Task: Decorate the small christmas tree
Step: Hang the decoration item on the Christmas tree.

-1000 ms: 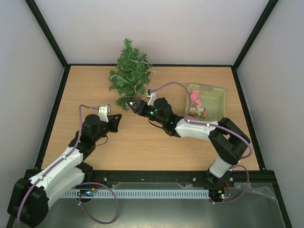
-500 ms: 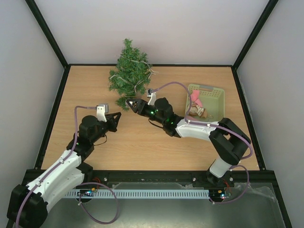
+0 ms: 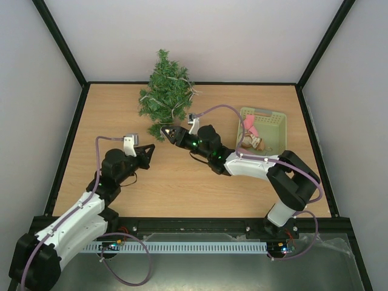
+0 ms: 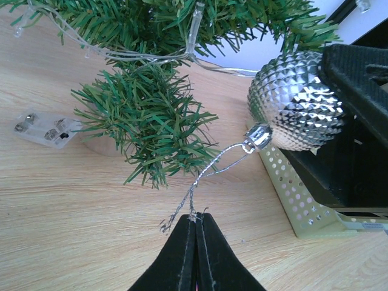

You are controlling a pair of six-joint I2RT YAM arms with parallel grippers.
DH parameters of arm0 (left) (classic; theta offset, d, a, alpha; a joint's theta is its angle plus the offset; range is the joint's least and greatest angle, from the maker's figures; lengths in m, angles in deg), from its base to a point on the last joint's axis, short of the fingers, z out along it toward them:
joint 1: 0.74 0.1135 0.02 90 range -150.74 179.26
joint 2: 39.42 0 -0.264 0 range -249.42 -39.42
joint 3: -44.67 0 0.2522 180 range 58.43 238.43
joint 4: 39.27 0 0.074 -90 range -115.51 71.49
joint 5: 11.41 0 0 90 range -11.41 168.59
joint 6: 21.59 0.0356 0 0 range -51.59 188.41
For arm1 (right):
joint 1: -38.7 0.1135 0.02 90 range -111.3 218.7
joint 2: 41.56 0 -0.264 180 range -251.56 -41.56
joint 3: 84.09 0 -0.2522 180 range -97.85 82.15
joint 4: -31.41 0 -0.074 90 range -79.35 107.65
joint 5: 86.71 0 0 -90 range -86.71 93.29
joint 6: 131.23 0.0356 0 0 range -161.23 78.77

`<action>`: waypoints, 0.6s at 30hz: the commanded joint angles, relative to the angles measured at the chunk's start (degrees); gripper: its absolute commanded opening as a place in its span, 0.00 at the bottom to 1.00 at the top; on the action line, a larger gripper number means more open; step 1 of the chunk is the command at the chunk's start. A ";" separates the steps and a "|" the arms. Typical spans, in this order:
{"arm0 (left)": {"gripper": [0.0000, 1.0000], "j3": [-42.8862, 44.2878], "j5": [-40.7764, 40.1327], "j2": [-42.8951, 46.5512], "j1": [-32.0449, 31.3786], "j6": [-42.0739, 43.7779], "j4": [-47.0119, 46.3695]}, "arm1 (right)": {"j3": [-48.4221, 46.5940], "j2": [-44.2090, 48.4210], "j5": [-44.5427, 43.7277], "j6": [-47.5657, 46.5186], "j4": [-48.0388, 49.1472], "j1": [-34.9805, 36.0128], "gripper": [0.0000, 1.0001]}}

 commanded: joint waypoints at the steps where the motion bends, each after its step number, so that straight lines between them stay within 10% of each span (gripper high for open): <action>1: 0.02 -0.18 -0.77 -2.02 0.39 0.89 -3.27 | -0.89 -0.43 -0.95 -0.45 1.69 0.43 0.40; 18: 0.02 2.29 0.51 -8.89 2.24 3.22 -6.62 | -4.02 -2.47 -3.45 -5.41 -3.01 0.49 0.40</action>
